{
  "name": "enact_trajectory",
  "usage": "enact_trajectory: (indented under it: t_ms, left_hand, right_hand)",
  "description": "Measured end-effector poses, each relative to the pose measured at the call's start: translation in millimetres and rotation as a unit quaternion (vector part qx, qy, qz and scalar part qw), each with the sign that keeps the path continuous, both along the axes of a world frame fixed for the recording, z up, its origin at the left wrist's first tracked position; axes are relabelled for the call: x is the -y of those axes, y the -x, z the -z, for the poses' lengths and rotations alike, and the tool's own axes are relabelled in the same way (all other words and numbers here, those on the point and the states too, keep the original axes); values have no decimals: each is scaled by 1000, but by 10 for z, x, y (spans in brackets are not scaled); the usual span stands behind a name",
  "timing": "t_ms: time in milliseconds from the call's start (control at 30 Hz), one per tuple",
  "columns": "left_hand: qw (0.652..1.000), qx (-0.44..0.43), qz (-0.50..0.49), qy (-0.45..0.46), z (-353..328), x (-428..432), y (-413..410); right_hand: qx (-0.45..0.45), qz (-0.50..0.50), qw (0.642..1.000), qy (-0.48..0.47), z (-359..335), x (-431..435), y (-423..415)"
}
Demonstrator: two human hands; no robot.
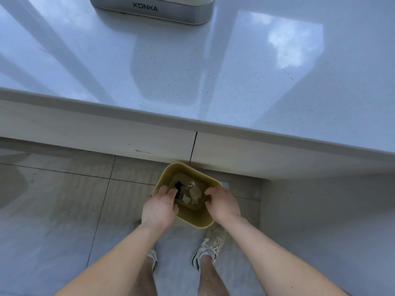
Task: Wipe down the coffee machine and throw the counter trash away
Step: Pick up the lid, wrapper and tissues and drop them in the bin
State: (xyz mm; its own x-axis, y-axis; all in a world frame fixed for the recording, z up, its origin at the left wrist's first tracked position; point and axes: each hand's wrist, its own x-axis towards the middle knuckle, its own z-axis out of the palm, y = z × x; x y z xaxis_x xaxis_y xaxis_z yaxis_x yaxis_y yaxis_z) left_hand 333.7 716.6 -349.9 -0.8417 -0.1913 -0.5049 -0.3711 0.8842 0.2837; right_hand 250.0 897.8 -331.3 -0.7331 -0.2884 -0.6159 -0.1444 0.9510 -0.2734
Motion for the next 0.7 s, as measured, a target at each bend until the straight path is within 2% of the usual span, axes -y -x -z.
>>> enact_trajectory:
  t_ms: [400,700]
  left_hand:
    - [998,-38,39,32,-241,110,94]
    - [995,-57,45,63,-1153,321,-49]
  right_hand:
    - [-10,-15,1000,15,-153,112,13]
    - [-72,-35,996,41,-1035,150,-101]
